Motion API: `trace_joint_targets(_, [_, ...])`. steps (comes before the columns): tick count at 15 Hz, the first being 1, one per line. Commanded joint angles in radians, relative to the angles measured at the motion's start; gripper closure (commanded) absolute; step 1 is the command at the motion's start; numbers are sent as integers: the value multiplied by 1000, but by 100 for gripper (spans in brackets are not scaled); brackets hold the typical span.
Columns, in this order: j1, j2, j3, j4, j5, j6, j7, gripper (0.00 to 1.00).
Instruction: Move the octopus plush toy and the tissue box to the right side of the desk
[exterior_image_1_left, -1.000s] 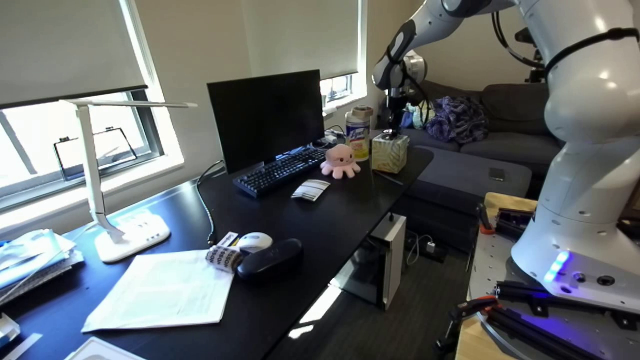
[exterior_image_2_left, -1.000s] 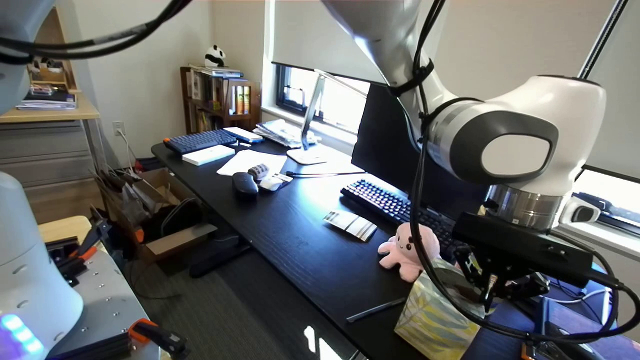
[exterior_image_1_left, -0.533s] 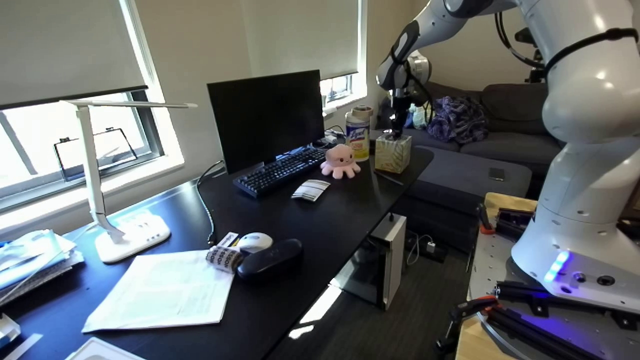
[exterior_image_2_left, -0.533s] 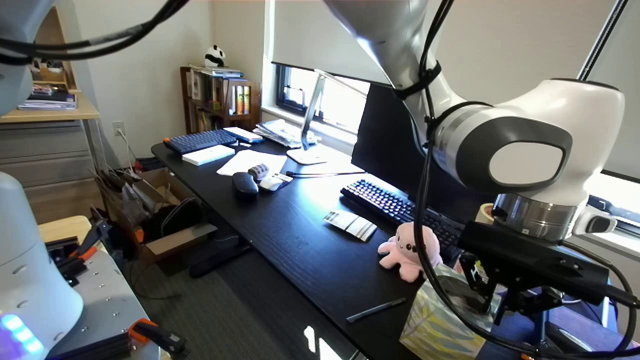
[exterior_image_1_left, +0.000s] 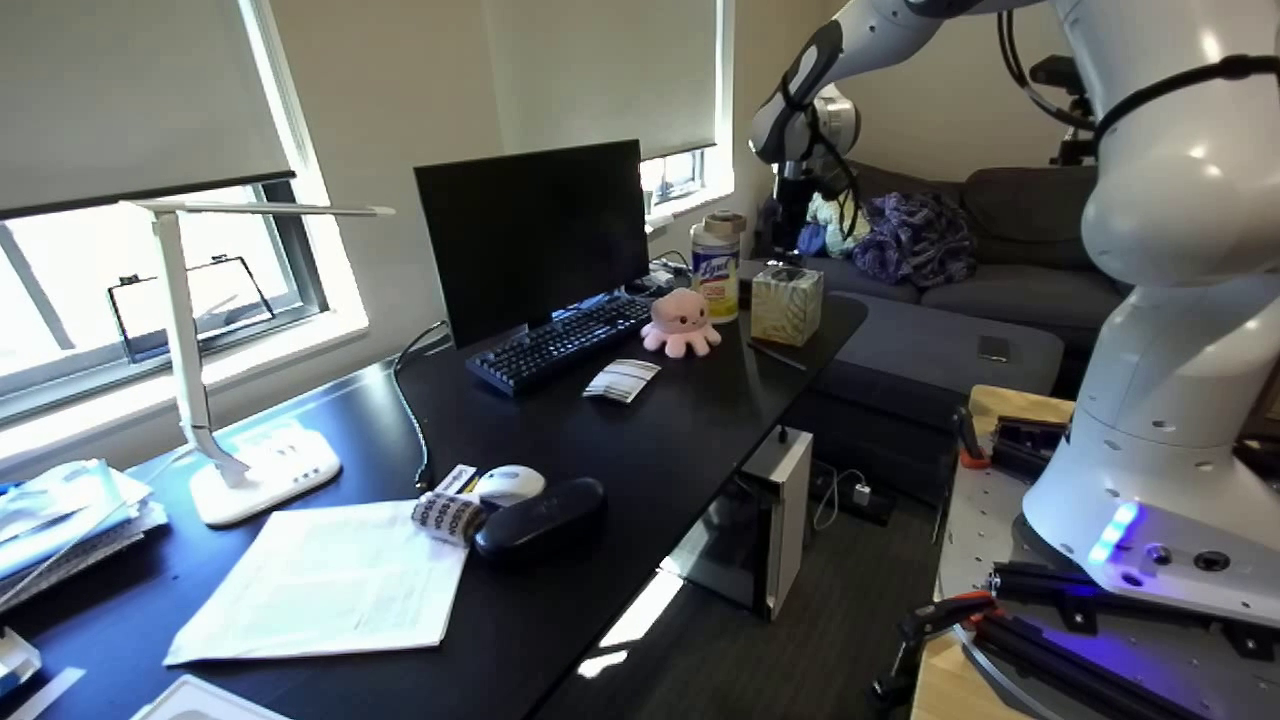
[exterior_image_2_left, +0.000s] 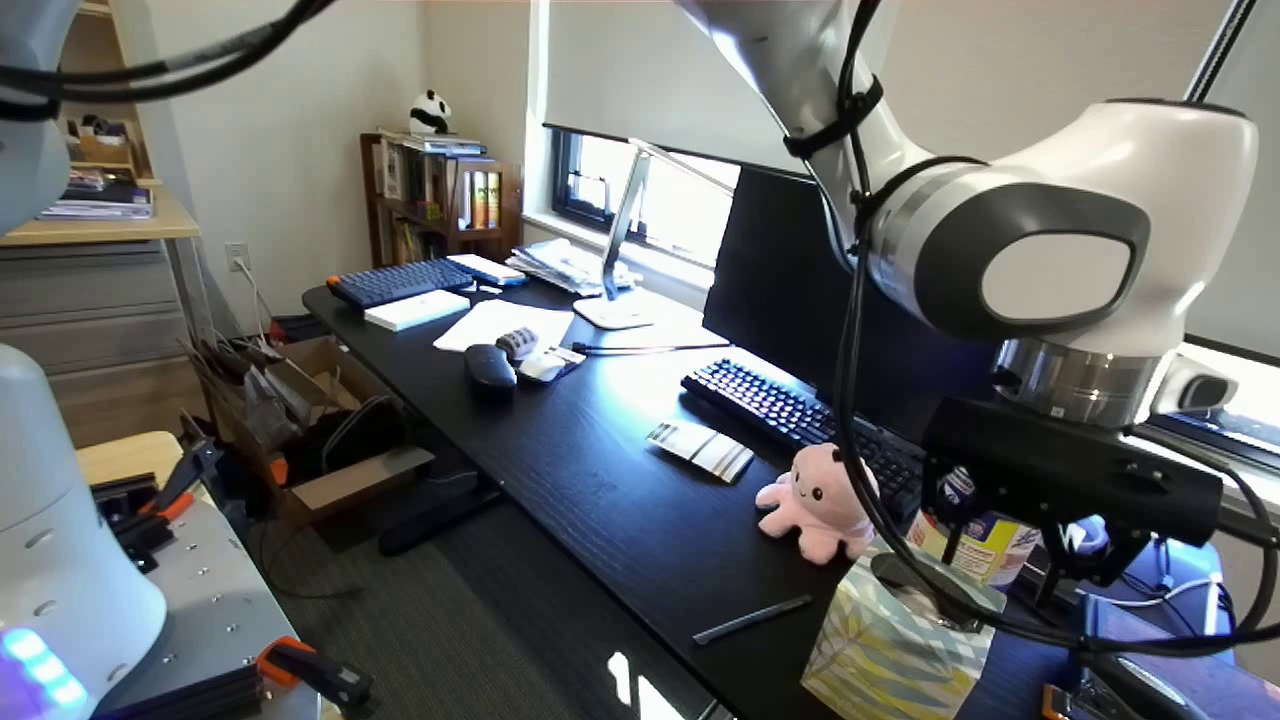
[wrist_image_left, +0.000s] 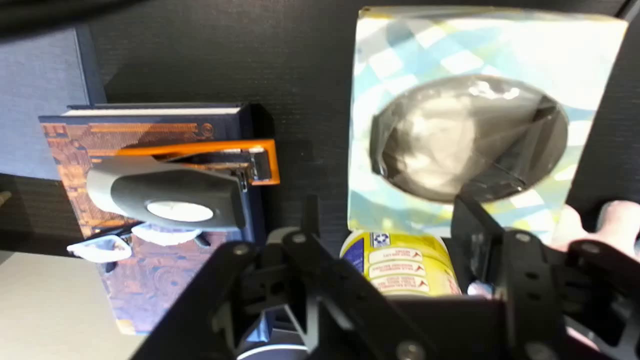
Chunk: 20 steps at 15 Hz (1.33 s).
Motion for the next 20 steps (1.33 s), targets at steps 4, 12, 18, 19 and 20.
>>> trace_joint_targets(4, [44, -315, 85, -266, -10, -2, -147, 0])
trace_joint_targets(12, [351, -604, 93, -580, -70, -9, -91, 0])
trace_joint_targets(18, [584, -641, 189, -615, -139, -127, 351, 0])
trace_joint_targets(19, [619, -640, 212, -610, -130, -154, 399, 0])
trace_joint_targets(20, [653, -640, 236, -603, -97, -174, 415, 0])
